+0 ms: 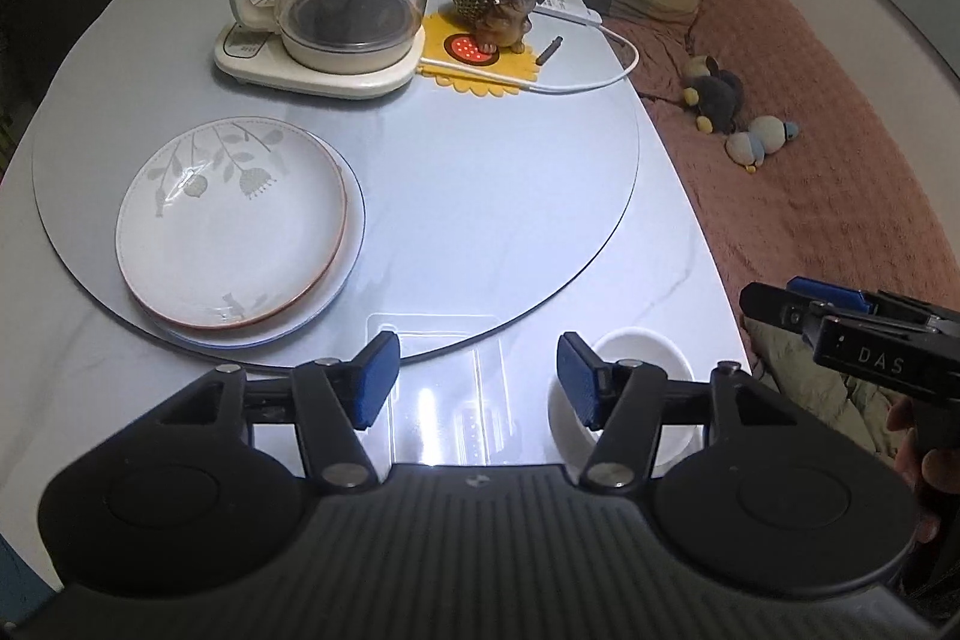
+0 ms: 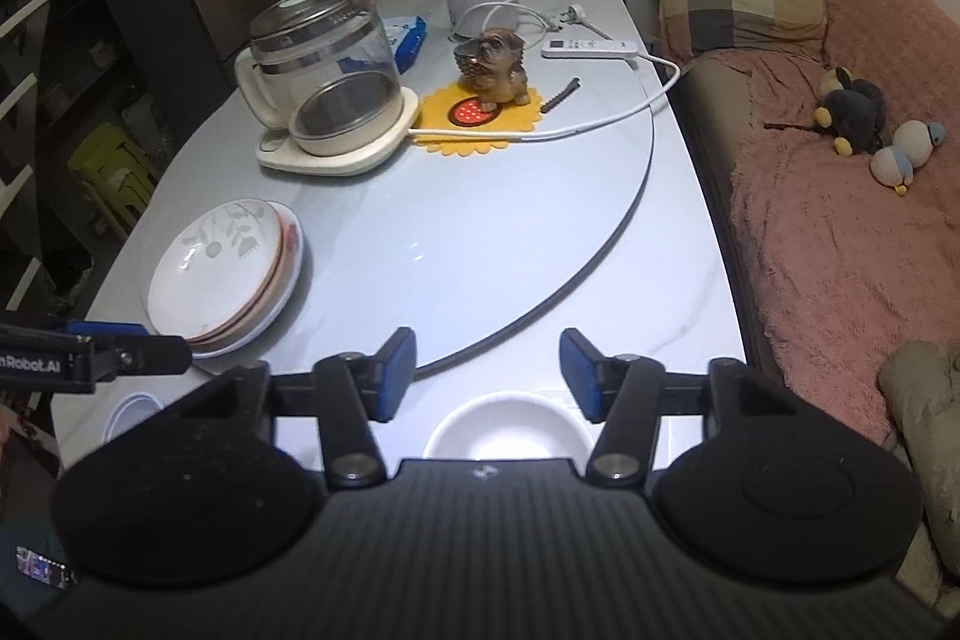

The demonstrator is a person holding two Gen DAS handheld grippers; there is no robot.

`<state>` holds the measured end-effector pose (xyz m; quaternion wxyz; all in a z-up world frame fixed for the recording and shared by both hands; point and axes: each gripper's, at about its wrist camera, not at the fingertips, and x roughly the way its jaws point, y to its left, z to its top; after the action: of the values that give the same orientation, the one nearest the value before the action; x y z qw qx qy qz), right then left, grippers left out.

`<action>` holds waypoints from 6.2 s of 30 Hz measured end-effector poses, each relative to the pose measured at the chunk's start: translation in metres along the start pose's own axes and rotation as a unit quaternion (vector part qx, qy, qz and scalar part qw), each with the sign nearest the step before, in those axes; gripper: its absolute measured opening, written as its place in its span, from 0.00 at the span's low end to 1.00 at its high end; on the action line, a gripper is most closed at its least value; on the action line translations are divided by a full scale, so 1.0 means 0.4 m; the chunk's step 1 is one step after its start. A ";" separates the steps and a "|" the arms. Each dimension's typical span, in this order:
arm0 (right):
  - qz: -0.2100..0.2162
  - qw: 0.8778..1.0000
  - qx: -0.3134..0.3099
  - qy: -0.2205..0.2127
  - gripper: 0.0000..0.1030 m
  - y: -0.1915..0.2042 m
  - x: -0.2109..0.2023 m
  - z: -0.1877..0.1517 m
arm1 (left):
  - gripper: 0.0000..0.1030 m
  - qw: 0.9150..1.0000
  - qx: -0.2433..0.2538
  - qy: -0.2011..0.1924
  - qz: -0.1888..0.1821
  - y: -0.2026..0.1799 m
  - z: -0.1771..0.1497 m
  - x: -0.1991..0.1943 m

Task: Organize plates and bowls
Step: 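Close both grippers on the rim of the nested white bowls, then lift the nested white bowls off the table with both grippers, then carry the bowls with both grippers over the leaf-pattern plate stack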

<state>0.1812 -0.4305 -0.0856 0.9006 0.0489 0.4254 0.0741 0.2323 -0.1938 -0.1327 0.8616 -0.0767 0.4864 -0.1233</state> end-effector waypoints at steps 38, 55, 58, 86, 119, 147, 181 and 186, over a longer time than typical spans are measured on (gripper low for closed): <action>0.016 0.996 0.047 0.078 0.14 -0.120 0.242 -0.162 | 0.08 0.992 -0.022 0.088 -0.083 -0.107 -0.121 0.424; 0.019 0.995 0.053 0.081 0.16 -0.016 0.040 -0.056 | 0.08 0.989 -0.059 0.098 -0.098 -0.092 -0.040 0.147; 0.029 0.995 0.058 0.081 0.16 -0.010 0.031 -0.047 | 0.08 0.988 -0.078 0.091 -0.100 -0.072 -0.043 0.123; 0.109 0.989 0.007 0.099 0.17 0.269 0.033 0.028 | 0.09 0.981 -0.171 0.034 -0.089 0.235 -0.030 -0.079; 0.146 0.959 -0.134 0.204 0.17 0.675 0.317 -0.091 | 0.09 0.953 -0.299 0.034 0.036 0.626 -0.229 -0.069; 0.167 0.963 -0.078 0.196 0.66 0.639 0.344 -0.110 | 0.52 0.954 -0.294 0.037 0.042 0.634 -0.286 -0.068; 0.129 0.964 -0.049 0.229 0.15 0.623 0.400 -0.187 | 0.36 0.964 -0.257 0.070 0.023 0.613 -0.298 0.085; 0.133 0.964 -0.051 0.227 0.15 0.622 0.363 -0.153 | 0.35 0.960 -0.271 0.067 0.021 0.602 -0.273 0.045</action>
<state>0.2022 -0.1586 -0.1971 0.7641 0.0409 0.6037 0.2239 0.1806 0.0303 -0.2644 0.7761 -0.2886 0.5601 0.0260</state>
